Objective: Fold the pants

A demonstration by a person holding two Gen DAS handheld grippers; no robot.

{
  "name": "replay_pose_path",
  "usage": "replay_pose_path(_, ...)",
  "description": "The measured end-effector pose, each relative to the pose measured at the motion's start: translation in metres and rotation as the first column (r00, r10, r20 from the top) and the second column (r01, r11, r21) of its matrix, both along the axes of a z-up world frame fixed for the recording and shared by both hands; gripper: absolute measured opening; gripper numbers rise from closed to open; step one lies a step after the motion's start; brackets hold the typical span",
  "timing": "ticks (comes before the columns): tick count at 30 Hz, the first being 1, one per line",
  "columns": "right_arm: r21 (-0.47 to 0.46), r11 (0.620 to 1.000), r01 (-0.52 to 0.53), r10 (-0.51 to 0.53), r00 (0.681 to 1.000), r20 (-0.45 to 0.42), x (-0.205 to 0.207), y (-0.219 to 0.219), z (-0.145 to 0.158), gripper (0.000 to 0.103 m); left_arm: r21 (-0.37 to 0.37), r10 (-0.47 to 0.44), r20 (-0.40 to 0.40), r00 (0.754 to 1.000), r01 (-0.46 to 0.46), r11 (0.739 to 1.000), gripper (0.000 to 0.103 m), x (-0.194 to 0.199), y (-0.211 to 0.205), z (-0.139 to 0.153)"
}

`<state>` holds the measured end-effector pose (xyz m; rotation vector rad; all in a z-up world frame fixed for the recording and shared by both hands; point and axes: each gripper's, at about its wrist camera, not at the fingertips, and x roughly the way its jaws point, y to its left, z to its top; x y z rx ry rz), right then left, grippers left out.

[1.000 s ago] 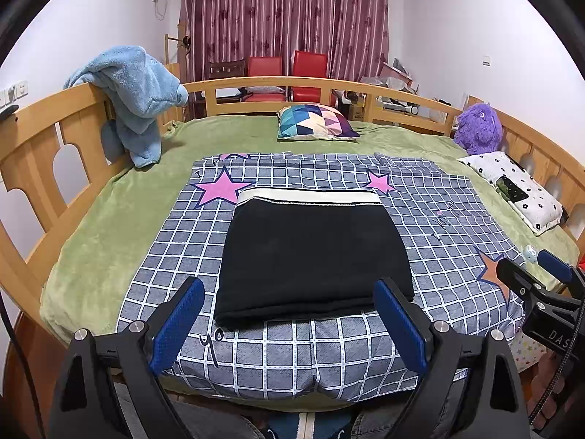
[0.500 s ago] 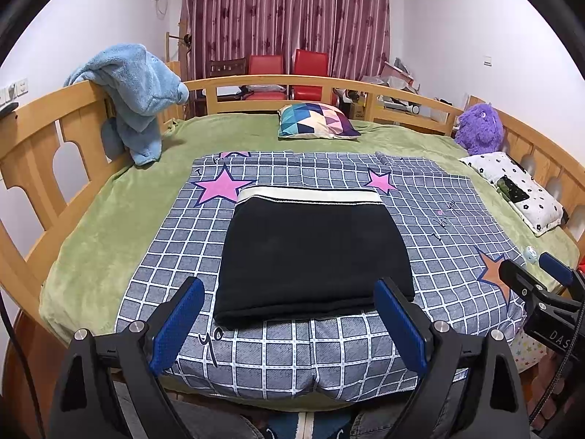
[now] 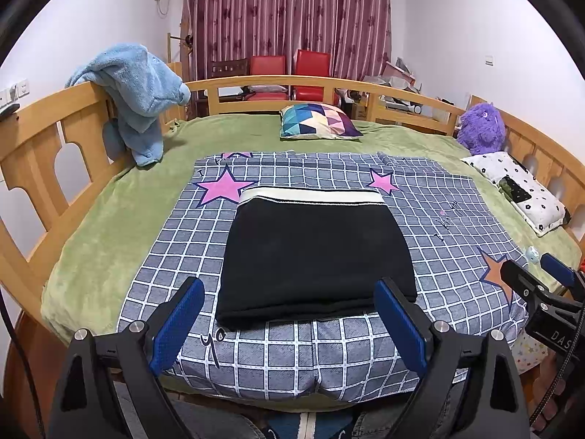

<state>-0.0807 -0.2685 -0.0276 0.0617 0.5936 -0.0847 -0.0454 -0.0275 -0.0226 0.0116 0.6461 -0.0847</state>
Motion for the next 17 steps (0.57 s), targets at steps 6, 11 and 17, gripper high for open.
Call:
replay_pose_path(6,0.002,1.000,0.001,-0.001,1.000,0.002,0.0010,0.0024,0.0001,0.100,0.000,0.008,0.004,1.000,-0.008,1.000,0.094,0.0005,-0.0030,-0.0001)
replay_pose_path(11,0.005,1.000,-0.001,0.000,1.000,0.008,0.0010,0.0045,0.0003,0.100,-0.004,0.014,0.003,1.000,-0.014,1.000,0.094,0.0021,-0.0029,-0.0002)
replay_pose_path(17,0.010,1.000,-0.007,0.007,1.000,0.013,0.0033,0.0070,-0.0019,0.100,-0.011,0.028,0.002,1.000,-0.028,1.000,0.094,0.0073,-0.0027,-0.0028)
